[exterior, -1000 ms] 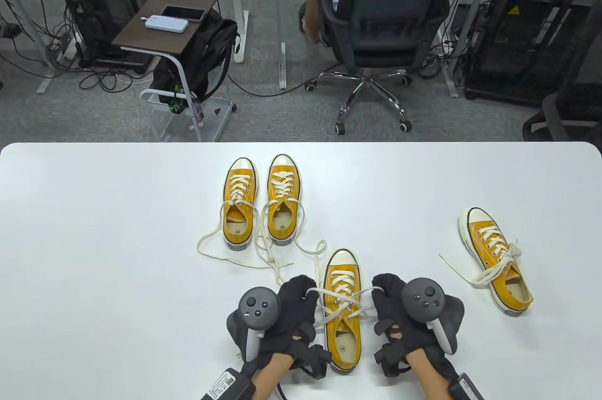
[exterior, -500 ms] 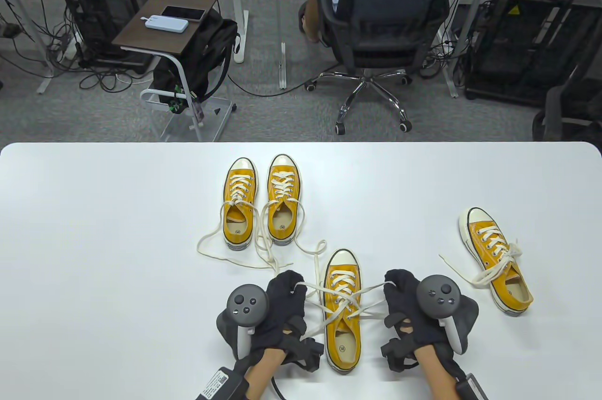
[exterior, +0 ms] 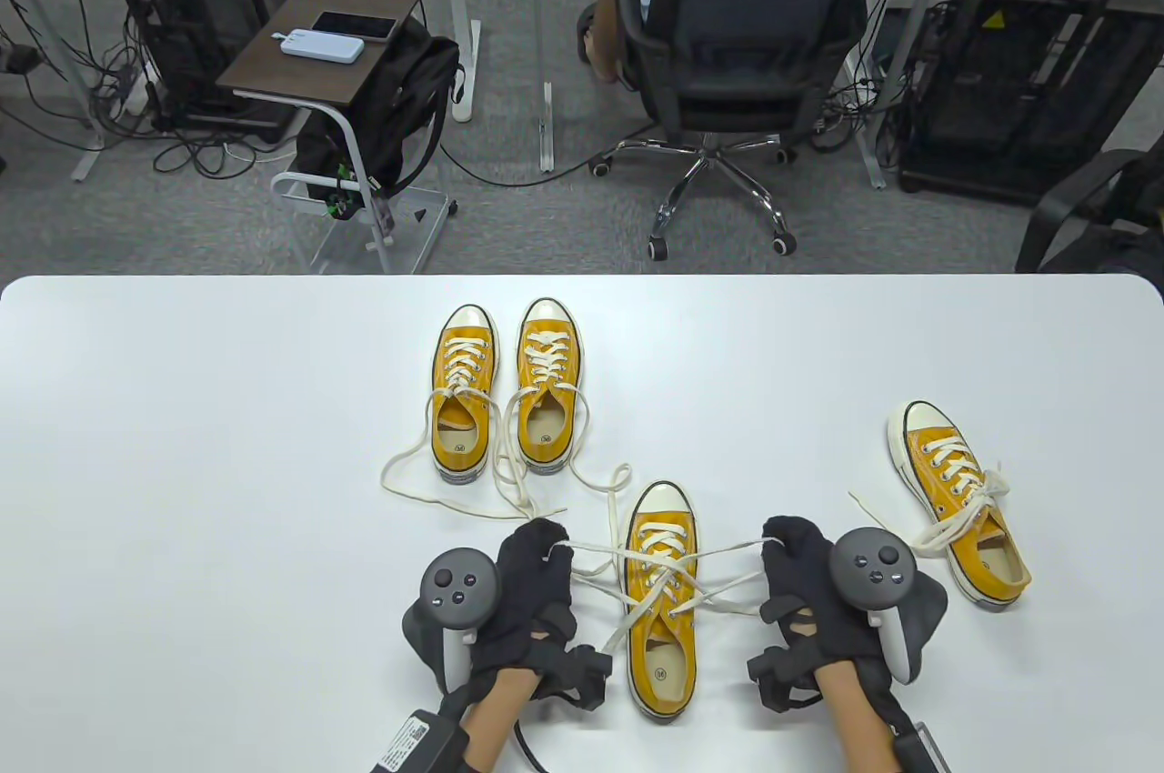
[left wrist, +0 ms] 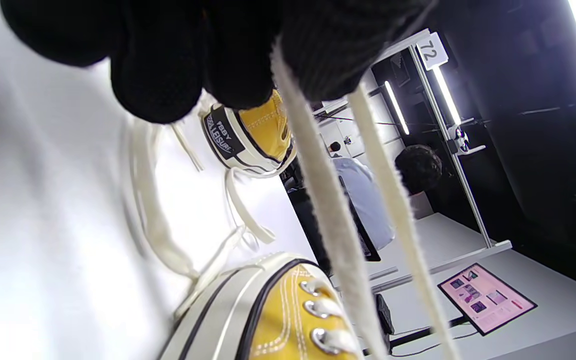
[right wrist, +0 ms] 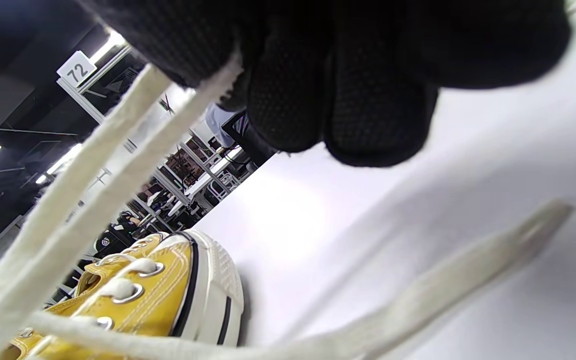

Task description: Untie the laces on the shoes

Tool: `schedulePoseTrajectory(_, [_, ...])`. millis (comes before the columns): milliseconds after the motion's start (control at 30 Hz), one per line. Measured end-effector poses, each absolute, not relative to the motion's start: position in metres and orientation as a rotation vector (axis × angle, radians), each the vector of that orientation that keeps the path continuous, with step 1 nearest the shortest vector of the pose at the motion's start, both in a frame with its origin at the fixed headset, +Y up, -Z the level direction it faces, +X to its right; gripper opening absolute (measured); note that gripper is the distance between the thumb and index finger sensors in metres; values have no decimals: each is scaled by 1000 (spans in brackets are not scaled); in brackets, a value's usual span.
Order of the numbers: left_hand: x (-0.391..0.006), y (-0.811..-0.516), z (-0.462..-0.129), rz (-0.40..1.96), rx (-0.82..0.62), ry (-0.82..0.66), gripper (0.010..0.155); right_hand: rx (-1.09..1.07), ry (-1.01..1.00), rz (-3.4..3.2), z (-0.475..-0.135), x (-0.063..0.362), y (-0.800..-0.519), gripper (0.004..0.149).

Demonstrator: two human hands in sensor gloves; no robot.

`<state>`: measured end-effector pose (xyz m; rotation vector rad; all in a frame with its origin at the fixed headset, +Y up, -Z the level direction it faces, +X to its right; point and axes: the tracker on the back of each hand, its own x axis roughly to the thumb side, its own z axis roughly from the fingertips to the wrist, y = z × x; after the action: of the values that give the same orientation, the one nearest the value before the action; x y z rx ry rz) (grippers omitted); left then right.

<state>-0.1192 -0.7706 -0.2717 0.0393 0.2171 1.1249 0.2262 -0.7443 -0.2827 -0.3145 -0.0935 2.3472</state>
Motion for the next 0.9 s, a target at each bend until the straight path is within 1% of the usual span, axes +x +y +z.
schedulePoseTrajectory(100, [-123, -772, -272, 1128, 42, 235, 44, -352, -107, 2325, -283, 233, -745, 41])
schedulePoseTrajectory(267, [-131, -774, -273, 1123, 54, 269, 39, -399, -125, 2286, -283, 240, -745, 40])
schedulePoseTrajectory(367, [-133, -774, -272, 1128, 55, 279, 41, -407, -124, 2284, -283, 242, -745, 42])
schedulePoseTrajectory(567, [-139, -775, -274, 1147, 60, 299, 43, -456, -123, 2225, -283, 254, -746, 41])
schedulePoseTrajectory(767, [-150, -777, -274, 1158, 79, 344, 40, -503, -124, 2174, -282, 266, -746, 40])
schedulePoseTrajectory(900, [-154, -779, -275, 1173, 75, 365, 43, -519, -129, 2160, -282, 269, -746, 41])
